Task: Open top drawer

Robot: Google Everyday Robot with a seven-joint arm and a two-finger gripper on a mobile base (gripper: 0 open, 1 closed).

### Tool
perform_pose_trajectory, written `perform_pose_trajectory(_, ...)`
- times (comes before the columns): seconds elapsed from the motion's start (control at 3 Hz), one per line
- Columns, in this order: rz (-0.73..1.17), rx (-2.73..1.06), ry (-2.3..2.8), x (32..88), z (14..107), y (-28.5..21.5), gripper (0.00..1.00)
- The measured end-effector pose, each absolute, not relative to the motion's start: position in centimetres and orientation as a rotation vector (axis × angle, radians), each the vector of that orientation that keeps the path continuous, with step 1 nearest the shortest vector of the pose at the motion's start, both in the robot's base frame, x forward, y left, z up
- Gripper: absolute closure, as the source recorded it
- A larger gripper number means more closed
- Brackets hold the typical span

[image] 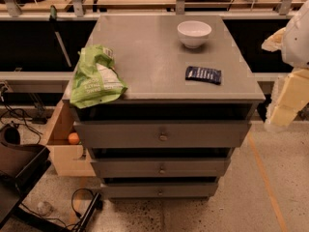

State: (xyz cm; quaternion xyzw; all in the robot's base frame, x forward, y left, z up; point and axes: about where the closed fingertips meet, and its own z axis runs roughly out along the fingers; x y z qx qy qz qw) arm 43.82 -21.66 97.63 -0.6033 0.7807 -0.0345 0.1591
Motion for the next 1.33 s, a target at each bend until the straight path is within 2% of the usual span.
perform_pose_trajectory(0.67,-0.133,-1.682,2.223,43.6,96.9,-22.1,0.00)
perform_pose_trajectory(1.33,-0.193,-1.652,2.075,40.6,91.4,-22.4,0.00)
